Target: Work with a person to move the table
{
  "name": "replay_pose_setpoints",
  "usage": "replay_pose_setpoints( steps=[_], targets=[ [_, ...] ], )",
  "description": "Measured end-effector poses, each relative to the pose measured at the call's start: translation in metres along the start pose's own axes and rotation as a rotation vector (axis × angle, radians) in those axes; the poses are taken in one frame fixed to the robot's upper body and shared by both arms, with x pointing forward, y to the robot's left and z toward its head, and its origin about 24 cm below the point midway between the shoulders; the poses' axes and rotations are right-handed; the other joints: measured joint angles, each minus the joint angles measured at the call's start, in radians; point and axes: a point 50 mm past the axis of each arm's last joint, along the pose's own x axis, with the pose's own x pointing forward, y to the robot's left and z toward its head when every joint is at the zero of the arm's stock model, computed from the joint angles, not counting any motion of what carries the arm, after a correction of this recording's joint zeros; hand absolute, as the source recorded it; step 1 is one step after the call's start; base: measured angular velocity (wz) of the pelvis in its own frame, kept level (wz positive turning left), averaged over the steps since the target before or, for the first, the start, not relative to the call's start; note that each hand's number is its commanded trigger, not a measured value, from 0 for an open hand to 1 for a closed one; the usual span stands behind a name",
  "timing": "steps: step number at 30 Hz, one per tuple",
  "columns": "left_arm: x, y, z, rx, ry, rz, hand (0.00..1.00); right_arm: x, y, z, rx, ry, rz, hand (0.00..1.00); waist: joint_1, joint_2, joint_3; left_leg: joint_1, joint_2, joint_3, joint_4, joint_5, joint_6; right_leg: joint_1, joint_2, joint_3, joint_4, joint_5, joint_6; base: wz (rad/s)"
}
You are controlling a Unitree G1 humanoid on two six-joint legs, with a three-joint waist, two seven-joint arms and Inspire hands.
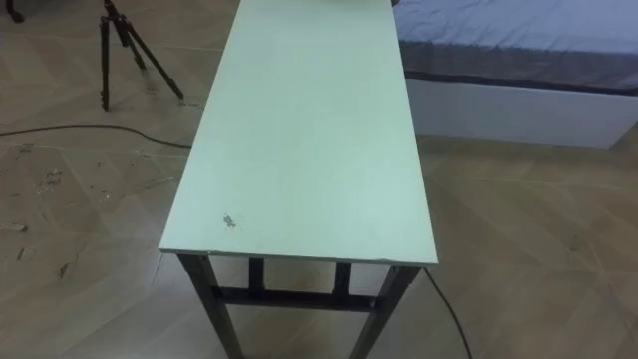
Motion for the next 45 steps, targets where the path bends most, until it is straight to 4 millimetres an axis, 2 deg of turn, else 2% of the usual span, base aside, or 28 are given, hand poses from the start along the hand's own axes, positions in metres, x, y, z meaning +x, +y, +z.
replay_pose_setpoints(
  steps=[6, 14, 23, 30, 36, 38, 41, 42, 45],
  targets=[
    [0.0, 0.001, 0.0, -0.008, 0.001, 0.006, 0.0, 0.0, -0.002, 0.0, 0.02, 0.0, -0.012, 0.0, -0.002, -0.001, 0.0002, -0.001, 0.0, 0.001, 0.0, 0.0, 0.0, -0.001, 0.0, 0.0, -0.001, 0.0, 0.0, 0.0],
    [0.0, 0.005, -0.004, -0.064, 0.04, 0.013, 0.0, -0.002, -0.008, -0.009, 0.14, 0.037, -0.062, 0.0, -0.013, -0.001, 0.0006, -0.001, 0.0, 0.001, 0.0, 0.0, 0.0, 0.0, 0.0, 0.004, 0.0, 0.0, 0.0, 0.0],
    [-0.001, 0.005, -0.009, -0.193, 0.088, -0.109, 0.0, -0.002, -0.01, -0.004, 0.184, 0.027, -0.006, 0.0, -0.024, 0.011, -0.0018, -0.008, 0.0, 0.004, 0.0, 0.0, 0.0, -0.01, 0.002, 0.015, 0.002, 0.0, 0.0, -0.01],
    [-0.002, -0.003, -0.006, -0.382, 0.083, -0.259, 0.0, -0.003, -0.014, 0.005, 0.219, -0.002, 0.051, 0.0, -0.025, 0.025, -0.0018, -0.011, 0.0, 0.005, 0.002, 0.0, 0.0, -0.017, 0.002, 0.02, 0.005, 0.0, 0.0, -0.01],
    [-0.003, -0.01, 0.003, -0.43, 0.042, -0.386, 0.0, -0.004, -0.007, 0.025, 0.224, -0.108, 0.148, 0.0, -0.027, 0.036, -0.0072, -0.022, -0.003, 0.008, 0.004, 0.0, 0.0, -0.029, -0.001, 0.015, 0.007, 0.0, 0.0, -0.01],
    [-0.004, -0.014, 0.007, -0.429, 0.028, -0.428, 0.0, -0.005, -0.001, 0.032, 0.228, -0.148, 0.191, 0.0, -0.031, 0.036, -0.0067, -0.028, -0.002, 0.006, 0.004, 0.0, 0.0, -0.034, 0.0, 0.012, 0.007, 0.0, 0.0, 0.0],
    [-0.009, -0.016, 0.014, -0.459, -0.01, -0.48, 0.0, -0.012, 0.012, 0.04, 0.261, -0.229, 0.279, 0.0, -0.036, 0.034, -0.007, -0.038, 0.0, 0.004, 0.014, 0.0, 0.0, -0.033, -0.003, -0.002, 0.006, -0.001, -0.001, 0.09],
    [-0.011, -0.018, 0.02, -0.467, -0.04, -0.516, 0.0, -0.017, 0.019, 0.045, 0.288, -0.266, 0.329, 0.0, -0.034, 0.031, -0.0043, -0.04, 0.0, 0.004, 0.016, 0.0, 0.0, -0.035, -0.003, -0.001, 0.007, -0.001, -0.002, 0.0],
    [-0.021, -0.035, 0.036, -0.533, -0.092, -0.64, 0.0, -0.024, 0.04, 0.055, 0.357, -0.325, 0.466, 0.0, -0.039, 0.024, -0.0012, -0.039, -0.001, 0.001, 0.015, 0.0, 0.0, -0.033, -0.004, 0.001, 0.006, -0.003, 0.0, 0.03]
  ],
)
